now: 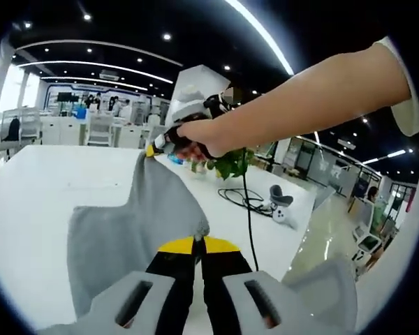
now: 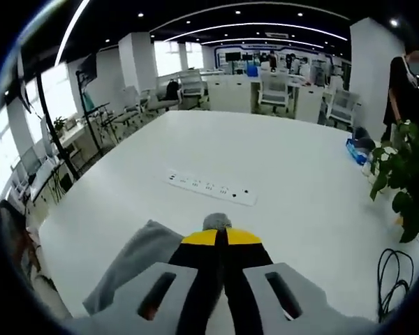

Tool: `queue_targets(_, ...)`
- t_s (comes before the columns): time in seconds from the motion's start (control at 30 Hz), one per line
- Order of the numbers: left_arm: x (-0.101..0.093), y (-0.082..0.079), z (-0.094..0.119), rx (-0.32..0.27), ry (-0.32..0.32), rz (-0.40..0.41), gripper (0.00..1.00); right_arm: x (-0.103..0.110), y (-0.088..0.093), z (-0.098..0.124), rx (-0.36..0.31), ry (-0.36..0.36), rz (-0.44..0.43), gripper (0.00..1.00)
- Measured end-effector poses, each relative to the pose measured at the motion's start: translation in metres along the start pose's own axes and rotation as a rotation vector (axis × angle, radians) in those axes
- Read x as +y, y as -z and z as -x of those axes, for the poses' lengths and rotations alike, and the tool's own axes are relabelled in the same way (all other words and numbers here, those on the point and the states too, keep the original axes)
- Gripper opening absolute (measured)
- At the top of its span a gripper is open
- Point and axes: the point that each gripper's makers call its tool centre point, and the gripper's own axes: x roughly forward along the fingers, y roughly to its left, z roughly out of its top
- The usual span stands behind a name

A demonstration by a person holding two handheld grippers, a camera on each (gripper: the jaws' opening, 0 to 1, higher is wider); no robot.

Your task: Fold the towel on the table until its edges align and the towel forms a compact rectangular stack.

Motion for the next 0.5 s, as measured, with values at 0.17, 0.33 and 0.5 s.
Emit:
queue_targets(0.17,0.01,0.0,0.008,-0.012,-0.019,0.019,0.02,0.014,-0.007,-0.008,-0.009,-0.009,0.012,0.0)
queue_targets(0.33,0.018,0.003,0.016,-0.017,-0.037,0.013,0.02,0.025,-0.011,-0.018,-0.013,-0.017,0.018,0.0)
queue_targets(0.5,0.028,0.011,0.023,-0.006,-0.05,0.02,0.02,0.043,-0.009,-0.021,-0.011,-0.025,0.051,0.0)
